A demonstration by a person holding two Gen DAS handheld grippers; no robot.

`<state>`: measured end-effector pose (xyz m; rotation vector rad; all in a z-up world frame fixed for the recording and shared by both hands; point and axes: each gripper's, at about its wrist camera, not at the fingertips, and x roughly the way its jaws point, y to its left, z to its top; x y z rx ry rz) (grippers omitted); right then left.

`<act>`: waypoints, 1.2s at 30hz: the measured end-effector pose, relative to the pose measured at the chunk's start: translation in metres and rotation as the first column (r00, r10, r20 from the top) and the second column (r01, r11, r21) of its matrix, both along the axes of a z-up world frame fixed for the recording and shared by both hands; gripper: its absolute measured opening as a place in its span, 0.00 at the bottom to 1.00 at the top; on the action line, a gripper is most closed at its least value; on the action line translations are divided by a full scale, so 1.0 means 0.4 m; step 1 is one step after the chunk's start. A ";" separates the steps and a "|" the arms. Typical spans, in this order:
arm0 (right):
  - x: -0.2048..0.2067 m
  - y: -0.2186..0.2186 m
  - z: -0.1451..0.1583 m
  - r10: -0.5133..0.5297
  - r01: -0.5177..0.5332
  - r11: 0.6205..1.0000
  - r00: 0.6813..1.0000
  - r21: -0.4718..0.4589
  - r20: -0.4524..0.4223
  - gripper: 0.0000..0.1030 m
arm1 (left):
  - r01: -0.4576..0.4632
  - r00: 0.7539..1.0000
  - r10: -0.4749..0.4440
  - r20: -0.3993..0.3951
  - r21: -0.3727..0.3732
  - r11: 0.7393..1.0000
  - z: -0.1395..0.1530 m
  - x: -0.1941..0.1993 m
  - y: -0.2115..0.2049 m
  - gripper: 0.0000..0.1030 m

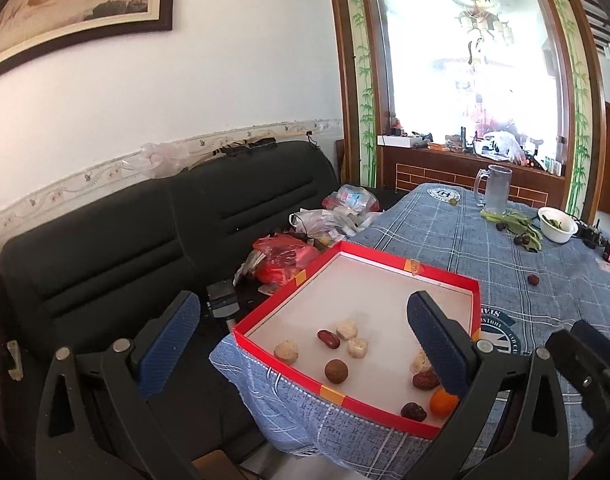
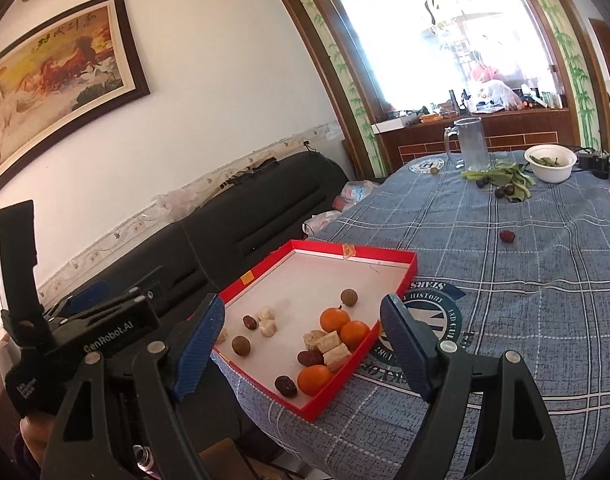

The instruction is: Organize fruits

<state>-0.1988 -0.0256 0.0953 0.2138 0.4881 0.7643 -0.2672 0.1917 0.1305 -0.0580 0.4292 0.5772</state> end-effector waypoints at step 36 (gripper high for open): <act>0.034 0.045 -0.058 -0.014 0.012 0.997 1.000 -0.078 -0.017 0.78 | 0.026 0.998 -0.028 -0.054 -0.039 0.999 -0.055 0.048 0.014 1.00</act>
